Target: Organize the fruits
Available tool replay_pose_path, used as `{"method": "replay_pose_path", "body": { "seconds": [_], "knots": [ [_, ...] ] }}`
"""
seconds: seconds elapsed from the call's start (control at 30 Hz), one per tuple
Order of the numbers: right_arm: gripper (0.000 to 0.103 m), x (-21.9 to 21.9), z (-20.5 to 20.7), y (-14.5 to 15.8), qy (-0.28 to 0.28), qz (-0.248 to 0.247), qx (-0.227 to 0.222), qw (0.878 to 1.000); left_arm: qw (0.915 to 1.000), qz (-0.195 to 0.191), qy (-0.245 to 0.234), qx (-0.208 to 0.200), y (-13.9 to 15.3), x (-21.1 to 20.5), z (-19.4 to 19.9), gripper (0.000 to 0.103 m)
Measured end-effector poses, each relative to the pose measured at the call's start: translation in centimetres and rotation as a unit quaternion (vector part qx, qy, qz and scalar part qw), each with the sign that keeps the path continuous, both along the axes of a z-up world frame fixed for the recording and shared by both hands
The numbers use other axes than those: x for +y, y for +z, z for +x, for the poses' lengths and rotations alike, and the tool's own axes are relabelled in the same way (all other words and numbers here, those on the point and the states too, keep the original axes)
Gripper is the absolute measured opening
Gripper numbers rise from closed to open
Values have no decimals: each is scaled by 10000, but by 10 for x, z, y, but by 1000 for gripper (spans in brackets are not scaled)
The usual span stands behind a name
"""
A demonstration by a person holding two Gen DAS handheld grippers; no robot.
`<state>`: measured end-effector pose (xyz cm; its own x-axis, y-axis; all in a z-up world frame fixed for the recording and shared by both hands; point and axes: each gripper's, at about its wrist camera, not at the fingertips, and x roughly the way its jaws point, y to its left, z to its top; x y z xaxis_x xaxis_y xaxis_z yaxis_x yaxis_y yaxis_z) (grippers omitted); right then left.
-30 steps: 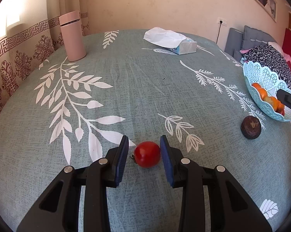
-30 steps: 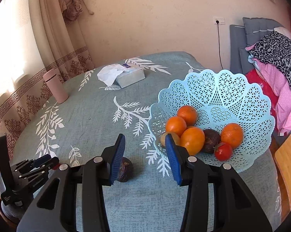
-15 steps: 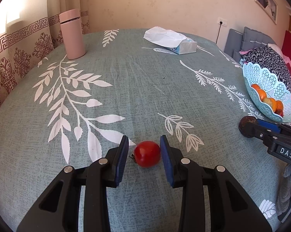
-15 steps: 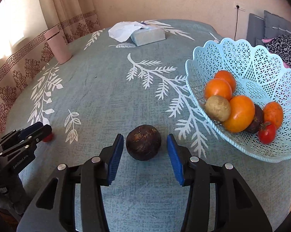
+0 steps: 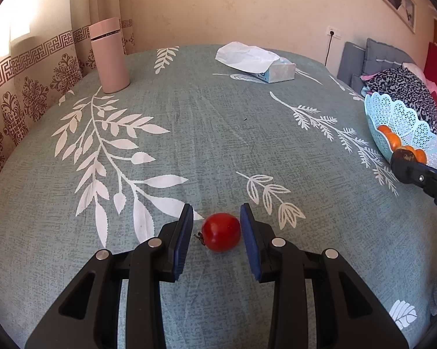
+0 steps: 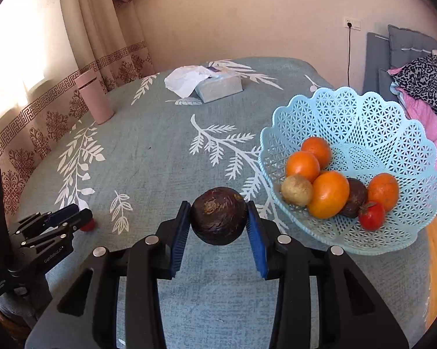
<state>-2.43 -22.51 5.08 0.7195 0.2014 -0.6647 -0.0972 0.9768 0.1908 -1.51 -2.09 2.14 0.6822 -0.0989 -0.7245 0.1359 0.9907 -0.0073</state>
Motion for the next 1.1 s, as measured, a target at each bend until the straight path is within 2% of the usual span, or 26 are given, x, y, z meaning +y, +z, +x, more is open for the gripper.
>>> {"method": "replay_pose_path", "body": {
  "seconds": [0.23,0.47,0.67,0.77,0.93,1.03,1.1],
  "knots": [
    [40,-48,-9,19,-749,33,-365,9965,9999,92,-122,-13,4,-11,1,34],
    [40,-96,-16,14,-1425,-49,-435,9888,9992,200,-348,-80,14,-33,5,34],
    [40,-123,-21,8,-1794,152,-472,9825,9975,293,-622,-158,25,-60,10,34],
    [51,-134,-28,10,-2068,129,-638,9762,9959,370,-783,-255,31,-77,12,34],
    [55,-144,-43,14,-2607,-122,-1065,9595,9913,473,-1143,-456,42,-113,14,34],
    [70,-154,-50,13,-2929,-6,-1245,9480,9870,516,-1399,-604,49,-138,16,34],
    [71,-159,-54,12,-3054,82,-1309,9432,9844,477,-1561,-665,52,-153,18,34]
  ]
}}
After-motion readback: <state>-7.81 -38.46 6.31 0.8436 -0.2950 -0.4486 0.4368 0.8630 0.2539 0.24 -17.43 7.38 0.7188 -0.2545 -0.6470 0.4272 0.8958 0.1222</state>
